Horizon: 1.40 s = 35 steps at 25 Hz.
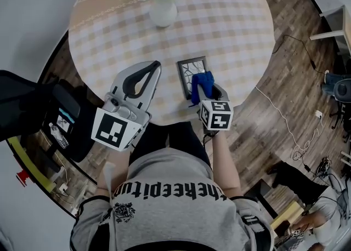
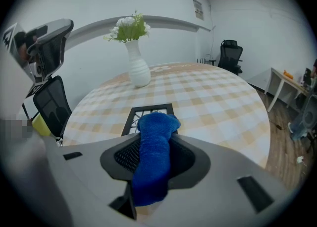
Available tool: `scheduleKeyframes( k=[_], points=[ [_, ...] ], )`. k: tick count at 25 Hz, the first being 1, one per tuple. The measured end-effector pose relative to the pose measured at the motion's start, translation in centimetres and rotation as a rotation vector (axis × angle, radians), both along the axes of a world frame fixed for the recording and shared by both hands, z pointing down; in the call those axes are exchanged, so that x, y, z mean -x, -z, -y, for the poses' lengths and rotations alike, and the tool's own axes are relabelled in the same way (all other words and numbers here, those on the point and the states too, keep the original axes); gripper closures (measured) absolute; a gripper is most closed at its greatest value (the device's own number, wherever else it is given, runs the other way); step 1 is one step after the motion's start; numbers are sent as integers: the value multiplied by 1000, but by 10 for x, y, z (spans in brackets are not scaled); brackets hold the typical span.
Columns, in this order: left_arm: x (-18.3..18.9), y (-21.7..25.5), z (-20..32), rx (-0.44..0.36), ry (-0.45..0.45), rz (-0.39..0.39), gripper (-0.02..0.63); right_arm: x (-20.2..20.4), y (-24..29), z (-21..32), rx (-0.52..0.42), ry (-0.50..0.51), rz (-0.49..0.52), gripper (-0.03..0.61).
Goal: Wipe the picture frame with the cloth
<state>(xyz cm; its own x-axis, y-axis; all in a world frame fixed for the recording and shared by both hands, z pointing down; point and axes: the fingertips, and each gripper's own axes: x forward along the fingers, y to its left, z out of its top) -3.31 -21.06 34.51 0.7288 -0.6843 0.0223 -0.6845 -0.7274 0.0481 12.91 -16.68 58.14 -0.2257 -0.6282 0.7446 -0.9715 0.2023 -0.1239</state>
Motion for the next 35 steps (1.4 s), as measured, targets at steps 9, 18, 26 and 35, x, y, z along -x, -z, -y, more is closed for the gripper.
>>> scheduleKeyframes(
  k=[9, 18, 26, 35],
  points=[
    [-6, 1, -1, -3, -14, 0, 598, -41, 5, -4, -7, -88, -50, 439],
    [-10, 5, -4, -15, -27, -3, 597, -48, -5, -6, -17, -106, -59, 439],
    [-9, 12, -13, -33, -51, 2, 598, -43, 23, -8, -117, -150, 7, 439],
    [-11, 27, -34, -62, -98, 1, 598, -27, 85, -16, -284, -165, 53, 439]
  ],
)
